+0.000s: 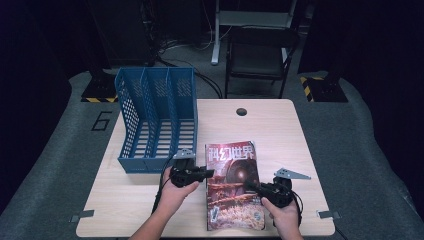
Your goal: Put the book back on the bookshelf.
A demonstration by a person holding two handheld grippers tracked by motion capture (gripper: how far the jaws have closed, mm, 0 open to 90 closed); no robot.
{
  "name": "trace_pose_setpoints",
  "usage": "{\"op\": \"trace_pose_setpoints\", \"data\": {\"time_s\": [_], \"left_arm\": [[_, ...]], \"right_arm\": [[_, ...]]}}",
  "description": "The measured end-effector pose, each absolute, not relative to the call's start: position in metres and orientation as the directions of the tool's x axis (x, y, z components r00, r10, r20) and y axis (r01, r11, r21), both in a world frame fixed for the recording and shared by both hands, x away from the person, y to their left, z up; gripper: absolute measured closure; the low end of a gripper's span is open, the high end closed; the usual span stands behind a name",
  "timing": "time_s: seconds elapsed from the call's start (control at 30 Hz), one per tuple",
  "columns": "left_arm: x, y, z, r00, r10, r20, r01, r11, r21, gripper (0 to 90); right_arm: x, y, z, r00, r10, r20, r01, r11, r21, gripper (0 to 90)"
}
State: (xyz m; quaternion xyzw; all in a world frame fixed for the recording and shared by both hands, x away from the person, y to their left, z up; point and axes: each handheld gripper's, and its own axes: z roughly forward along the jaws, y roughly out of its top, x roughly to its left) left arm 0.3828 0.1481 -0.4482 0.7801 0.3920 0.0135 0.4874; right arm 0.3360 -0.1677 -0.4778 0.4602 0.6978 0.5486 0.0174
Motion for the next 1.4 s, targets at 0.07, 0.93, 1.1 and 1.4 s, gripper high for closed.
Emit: {"op": "trace_pose_setpoints", "data": {"time_s": [0.07, 0.93, 1.1, 1.4], "left_arm": [[0.381, 0.149, -0.445, 0.692, 0.618, -0.373, 0.599, -0.202, 0.775, 75.1], [0.353, 0.167, -0.397, 0.749, 0.624, -0.221, 0.441, -0.222, 0.870, 83.7], [0.349, 0.170, -0.394, 0.750, 0.641, -0.163, 0.406, -0.252, 0.878, 83.7], [0.340, 0.172, -0.392, 0.740, 0.663, -0.115, 0.368, -0.256, 0.894, 83.7]], "right_arm": [[0.337, -0.168, -0.477, -0.578, 0.663, 0.477, 0.621, -0.023, 0.784, 85.3], [0.345, -0.153, -0.448, -0.639, 0.667, 0.383, 0.582, 0.094, 0.808, 85.1], [0.344, -0.143, -0.442, -0.651, 0.699, 0.297, 0.519, 0.124, 0.846, 85.4], [0.344, -0.134, -0.437, -0.643, 0.738, 0.203, 0.450, 0.151, 0.880, 85.5]]}}
